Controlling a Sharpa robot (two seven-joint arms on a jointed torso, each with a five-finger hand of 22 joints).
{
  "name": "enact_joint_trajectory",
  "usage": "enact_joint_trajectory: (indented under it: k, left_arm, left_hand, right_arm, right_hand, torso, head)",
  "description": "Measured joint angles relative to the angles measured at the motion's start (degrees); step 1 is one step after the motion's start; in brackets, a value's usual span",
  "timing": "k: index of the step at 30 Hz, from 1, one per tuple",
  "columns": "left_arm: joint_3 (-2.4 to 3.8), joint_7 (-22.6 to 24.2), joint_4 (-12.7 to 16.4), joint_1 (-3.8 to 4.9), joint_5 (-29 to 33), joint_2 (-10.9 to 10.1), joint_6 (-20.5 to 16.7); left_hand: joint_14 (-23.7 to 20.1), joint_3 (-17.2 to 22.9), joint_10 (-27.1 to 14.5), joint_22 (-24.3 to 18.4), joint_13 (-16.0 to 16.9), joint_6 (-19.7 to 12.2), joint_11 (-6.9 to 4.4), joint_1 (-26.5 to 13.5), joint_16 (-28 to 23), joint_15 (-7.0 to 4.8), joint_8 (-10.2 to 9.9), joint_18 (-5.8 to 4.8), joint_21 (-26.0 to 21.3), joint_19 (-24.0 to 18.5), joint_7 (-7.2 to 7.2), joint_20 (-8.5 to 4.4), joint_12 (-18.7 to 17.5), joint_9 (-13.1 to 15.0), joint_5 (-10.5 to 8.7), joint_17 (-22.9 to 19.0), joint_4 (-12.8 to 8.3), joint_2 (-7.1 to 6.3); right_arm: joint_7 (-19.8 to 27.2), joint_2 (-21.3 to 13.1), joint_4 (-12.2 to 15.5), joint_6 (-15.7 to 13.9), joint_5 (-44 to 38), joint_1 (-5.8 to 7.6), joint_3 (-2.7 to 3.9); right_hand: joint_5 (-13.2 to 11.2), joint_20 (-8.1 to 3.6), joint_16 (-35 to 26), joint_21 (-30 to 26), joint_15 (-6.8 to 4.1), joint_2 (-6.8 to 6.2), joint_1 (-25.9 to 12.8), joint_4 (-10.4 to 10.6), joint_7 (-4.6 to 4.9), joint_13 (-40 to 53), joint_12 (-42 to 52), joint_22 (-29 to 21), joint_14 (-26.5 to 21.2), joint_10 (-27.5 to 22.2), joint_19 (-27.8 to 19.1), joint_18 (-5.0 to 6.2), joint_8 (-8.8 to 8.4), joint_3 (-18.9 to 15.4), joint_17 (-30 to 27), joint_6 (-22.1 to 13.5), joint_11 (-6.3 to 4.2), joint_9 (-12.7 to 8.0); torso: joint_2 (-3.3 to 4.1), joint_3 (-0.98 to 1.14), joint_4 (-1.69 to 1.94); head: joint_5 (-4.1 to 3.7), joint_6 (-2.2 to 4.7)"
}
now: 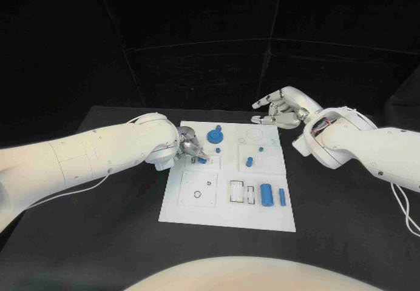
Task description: Assemble the parts on the task board
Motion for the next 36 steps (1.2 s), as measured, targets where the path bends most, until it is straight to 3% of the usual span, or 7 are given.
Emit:
enact_joint_trajectory:
  k: [7, 11, 13, 15, 17, 23, 36]
  left_arm:
    - [0.0, -0.1, -0.4, 0.03, -0.1, 0.3, 0.4]
    - [-0.02, -0.1, -0.9, 0.03, -0.1, 0.7, 0.7]
    - [-0.03, -0.2, -1.3, 0.03, -0.2, 1.0, 0.8]
    - [-0.03, -0.2, -1.6, 0.06, -0.2, 1.2, 0.9]
    - [-0.03, -0.2, -1.9, 0.09, -0.2, 1.4, 1.1]
    - [-0.06, -0.3, -2.6, 0.11, -0.2, 1.9, 1.4]
    - [-0.1, -0.3, -3.5, 0.18, -0.2, 2.6, 2.3]
  left_hand:
    - [0.0, 0.7, 0.5, 0.6, 0.4, 0.7, -0.51, -0.9, 0.0, 0.0, 0.4, 0.0, 0.4, 0.3, -0.74, -0.29, 0.5, 0.2, 0.06, 0.0, -0.4, -0.79]
    - [0.0, 1.9, 0.7, 1.1, 0.5, 1.3, -0.73, -3.3, 0.0, -0.02, 0.5, 0.0, 0.7, 0.5, -1.34, -0.47, 0.8, 0.3, 0.06, 0.0, -1.6, -0.77]
    - [0.0, 3.6, 0.8, 1.4, 0.7, 1.7, -0.81, -4.4, 0.0, -0.38, 0.7, 0.0, 1.0, 0.7, -1.62, -0.72, 1.1, 0.3, 0.06, 0.0, -3.3, -1.07]
    - [0.0, 4.1, 1.1, 1.8, 1.2, 2.5, -1.13, -5.7, 0.0, -0.42, 0.9, -0.64, 1.2, 0.9, -1.64, -0.85, 1.6, 0.2, 0.06, 0.0, -4.4, -1.09]
    - [-0.1, 3.9, 1.1, 2.0, 1.5, 2.8, -1.13, -6.0, 0.0, -0.56, 0.9, -0.62, 1.3, 0.9, -1.94, -0.93, 1.7, 0.2, 0.06, 0.0, -4.8, -1.16]
    - [0.0, 1.0, 1.3, 2.6, 2.0, 3.6, -1.33, -7.4, 0.0, -0.83, 1.1, -0.6, 1.5, 1.1, -2.17, -1.1, 2.4, 0.2, 0.17, 0.0, -3.1, -0.96]
    - [0.0, -2.1, 1.9, 3.8, 2.9, 4.5, -1.6, -7.9, 0.0, -0.82, 1.5, -0.56, 2.3, 1.7, -2.43, -1.32, 3.1, 0.1, 0.17, 0.0, -2.0, -0.43]
  right_arm:
    - [0.0, 0.0, 0.0, 0.1, 0.0, 0.0, 0.0]
    - [0.0, 0.0, 0.0, 0.1, 0.0, 0.0, 0.0]
    - [0.0, 0.0, 0.0, 0.1, 0.0, 0.0, 0.0]
    - [0.0, 0.0, 0.0, 0.1, 0.1, 0.0, 0.0]
    - [0.0, 0.1, 0.0, 0.1, 0.1, 0.0, 0.0]
    - [0.0, 0.1, 0.0, 0.1, 0.1, 0.0, 0.0]
    - [0.0, 0.1, 0.0, 0.1, 0.2, 0.0, 0.0]
  right_hand:
    - [0.0, 0.0, 0.0, 0.0, 0.0, 0.0, 0.0, 0.0, 0.0, 0.0, 0.0, 0.0, 0.0, 0.0, 0.0, -0.01, 0.0, 0.0, 0.0, 0.0, 0.0, 0.0]
    - [0.0, 0.0, 0.0, -0.2, 0.0, 0.0, 0.0, 0.0, 0.0, 0.0, 0.0, 0.0, 0.0, 0.0, 0.0, -0.01, 0.0, 0.0, 0.0, 0.0, 0.0, 0.0]
    - [0.0, -0.12, -0.2, -0.2, 0.0, 0.0, 0.0, 0.0, 0.0, -0.1, 0.0, -0.1, 0.0, 0.0, -0.1, 0.0, 0.0, 0.0, 0.0, 0.0, 0.0, 0.0]
    - [0.0, -0.21, -0.2, -0.2, 0.0, 0.0, 0.0, 0.0, 0.0, -0.1, 0.0, -0.1, 0.0, 0.0, -0.2, 0.0, 0.0, 0.0, 0.0, 0.0, 0.0, 0.0]
    - [0.0, -0.21, -0.2, -0.2, 0.0, 0.0, 0.0, 0.0, 0.0, -0.1, 0.0, -0.1, 0.0, 0.0, -0.2, 0.0, 0.0, 0.0, 0.0, 0.0, 0.0, 0.0]
    - [0.0, -0.21, -0.2, -0.2, 0.0, 0.0, 0.0, 0.0, 0.0, -0.1, 0.0, -0.1, 0.0, 0.0, -0.2, 0.0, 0.0, 0.0, 0.0, 0.0, 0.0, 0.0]
    - [0.0, -0.2, -0.2, -0.2, 0.0, 0.0, 0.0, 0.0, 0.0, -0.1, 0.0, -0.1, 0.0, 0.0, -0.2, -0.01, 0.0, 0.0, 0.0, 0.0, 0.0, 0.0]
  torso:
    - [0.0, 0.0, -0.01]
    - [0.0, 0.0, -0.01]
    - [0.0, 0.0, -0.01]
    - [0.0, -0.01, -0.01]
    - [0.0, -0.02, -0.01]
    - [0.01, -0.01, -0.01]
    - [0.01, 0.01, -0.01]
  head:
    - [-0.03, -0.04]
    - [-0.05, -0.08]
    - [-0.08, -0.09]
    - [-0.09, -0.09]
    - [-0.09, -0.1]
    - [-0.09, -0.15]
    - [-0.24, -0.25]
